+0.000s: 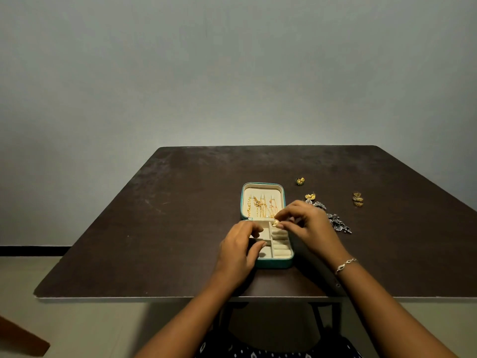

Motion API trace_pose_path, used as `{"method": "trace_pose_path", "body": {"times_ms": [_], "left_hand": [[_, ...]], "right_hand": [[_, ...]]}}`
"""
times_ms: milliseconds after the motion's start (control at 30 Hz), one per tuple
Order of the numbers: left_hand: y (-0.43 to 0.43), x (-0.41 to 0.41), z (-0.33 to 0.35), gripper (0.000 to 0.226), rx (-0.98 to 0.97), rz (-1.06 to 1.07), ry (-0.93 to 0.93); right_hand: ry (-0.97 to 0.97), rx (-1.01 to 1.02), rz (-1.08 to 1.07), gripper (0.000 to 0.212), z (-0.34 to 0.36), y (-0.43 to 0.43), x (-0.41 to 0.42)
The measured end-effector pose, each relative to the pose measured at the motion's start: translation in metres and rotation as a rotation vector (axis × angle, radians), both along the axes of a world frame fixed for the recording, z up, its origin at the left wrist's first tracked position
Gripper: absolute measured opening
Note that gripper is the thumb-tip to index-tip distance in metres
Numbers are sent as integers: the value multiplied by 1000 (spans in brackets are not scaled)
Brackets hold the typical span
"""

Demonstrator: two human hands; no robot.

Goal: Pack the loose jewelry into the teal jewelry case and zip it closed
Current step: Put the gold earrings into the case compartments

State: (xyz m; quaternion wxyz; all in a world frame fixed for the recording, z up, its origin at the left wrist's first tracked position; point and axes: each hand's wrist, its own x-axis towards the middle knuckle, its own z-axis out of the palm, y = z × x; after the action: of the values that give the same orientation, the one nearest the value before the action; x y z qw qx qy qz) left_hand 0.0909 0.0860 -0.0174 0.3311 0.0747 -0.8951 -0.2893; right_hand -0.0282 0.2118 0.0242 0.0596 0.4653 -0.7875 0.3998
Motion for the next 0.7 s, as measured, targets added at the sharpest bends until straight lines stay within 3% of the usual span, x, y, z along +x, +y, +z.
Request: {"method": "trace_pose_path", "body": {"times_ms": [133,700], "left_hand": [[1,1,1,18,1,2,-15],[1,1,1,19,8,7,-34]], "right_hand": [[-117,21,-98,12,0,3,-18],[-173,158,-107,12,-9,-5,-14]]}}
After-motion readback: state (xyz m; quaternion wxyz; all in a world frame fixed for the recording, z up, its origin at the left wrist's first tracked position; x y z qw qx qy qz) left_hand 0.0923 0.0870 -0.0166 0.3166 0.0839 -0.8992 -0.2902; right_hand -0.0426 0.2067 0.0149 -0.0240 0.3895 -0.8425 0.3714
